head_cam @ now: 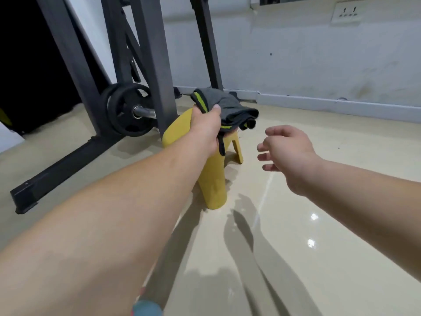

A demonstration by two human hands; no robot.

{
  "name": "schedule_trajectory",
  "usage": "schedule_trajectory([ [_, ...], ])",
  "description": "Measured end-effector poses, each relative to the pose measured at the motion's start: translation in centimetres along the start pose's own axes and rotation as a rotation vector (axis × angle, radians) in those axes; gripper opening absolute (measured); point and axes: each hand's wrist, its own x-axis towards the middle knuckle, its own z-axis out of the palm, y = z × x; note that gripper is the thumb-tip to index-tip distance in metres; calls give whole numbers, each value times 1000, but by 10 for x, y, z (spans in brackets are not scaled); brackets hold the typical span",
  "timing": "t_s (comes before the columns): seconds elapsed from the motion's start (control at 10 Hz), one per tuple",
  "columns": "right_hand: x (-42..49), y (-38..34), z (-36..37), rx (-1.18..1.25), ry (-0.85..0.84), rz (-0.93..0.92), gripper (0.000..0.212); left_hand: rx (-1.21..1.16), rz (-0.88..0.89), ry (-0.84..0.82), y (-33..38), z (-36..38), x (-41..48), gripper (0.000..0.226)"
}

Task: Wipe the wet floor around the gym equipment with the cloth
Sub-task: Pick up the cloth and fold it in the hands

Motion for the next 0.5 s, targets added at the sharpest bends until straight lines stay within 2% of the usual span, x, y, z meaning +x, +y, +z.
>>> schedule_trajectory([
  [0.1,8,1,16,11,-20,32,35,206,-178,117,0,-2,32,29],
  [0.2,13,2,27,-7,-64,67,30,592,-230,197,-16,-22,49,17],
  [0.3,18,4,27,-32,-103,96,27,674,-165,269,-28,-48,57,18],
  [0.4,17,11,16,-69,-129,129,24,654,-127,290,-49,-65,63,34],
  [0.5,8,22,-4,-114,-139,152,20,609,-70,278,-69,-65,51,36],
])
